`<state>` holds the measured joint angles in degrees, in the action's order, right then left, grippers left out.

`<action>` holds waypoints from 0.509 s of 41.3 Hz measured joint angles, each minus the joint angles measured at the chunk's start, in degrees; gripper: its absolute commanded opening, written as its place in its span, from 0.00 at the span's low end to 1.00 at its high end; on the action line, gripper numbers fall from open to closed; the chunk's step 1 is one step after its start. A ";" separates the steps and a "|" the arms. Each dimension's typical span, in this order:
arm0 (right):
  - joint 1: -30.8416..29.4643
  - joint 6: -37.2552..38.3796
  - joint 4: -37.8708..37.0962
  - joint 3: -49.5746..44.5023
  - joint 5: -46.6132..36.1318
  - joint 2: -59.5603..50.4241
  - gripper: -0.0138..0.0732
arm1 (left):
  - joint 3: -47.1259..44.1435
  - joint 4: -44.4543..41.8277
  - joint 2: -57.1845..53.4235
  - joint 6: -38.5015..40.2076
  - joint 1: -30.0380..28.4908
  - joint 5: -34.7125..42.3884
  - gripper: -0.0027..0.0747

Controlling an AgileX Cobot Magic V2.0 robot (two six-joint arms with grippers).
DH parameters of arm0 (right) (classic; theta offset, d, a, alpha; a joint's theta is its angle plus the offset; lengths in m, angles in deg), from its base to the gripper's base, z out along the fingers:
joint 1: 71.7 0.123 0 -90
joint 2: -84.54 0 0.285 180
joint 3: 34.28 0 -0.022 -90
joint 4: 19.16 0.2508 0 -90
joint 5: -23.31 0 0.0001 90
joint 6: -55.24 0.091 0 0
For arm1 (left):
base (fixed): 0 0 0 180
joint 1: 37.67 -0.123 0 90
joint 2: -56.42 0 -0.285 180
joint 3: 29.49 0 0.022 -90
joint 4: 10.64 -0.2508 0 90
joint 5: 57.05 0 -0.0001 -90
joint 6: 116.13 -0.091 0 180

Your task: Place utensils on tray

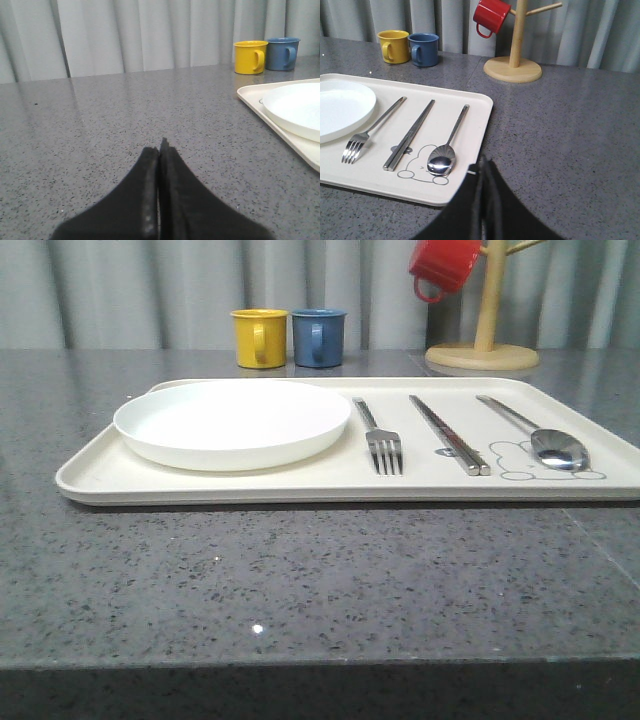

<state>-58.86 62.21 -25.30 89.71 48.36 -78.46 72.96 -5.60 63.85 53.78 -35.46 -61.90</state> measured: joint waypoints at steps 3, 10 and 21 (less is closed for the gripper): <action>0.00 0.00 0.00 0.00 0.00 0.00 0.03 | 0.00 0.00 0.00 0.00 0.00 0.00 0.01; 0.00 0.00 -0.90 -0.38 -0.24 0.00 0.03 | 0.00 0.00 0.00 0.00 0.00 0.00 0.01; -8.37 0.00 -2.35 -9.98 -5.08 -3.10 0.03 | 0.00 0.00 0.00 0.00 0.00 0.00 0.01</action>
<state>-67.23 62.21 -27.65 79.73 43.28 -81.57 72.96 -5.60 63.85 53.78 -35.46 -61.90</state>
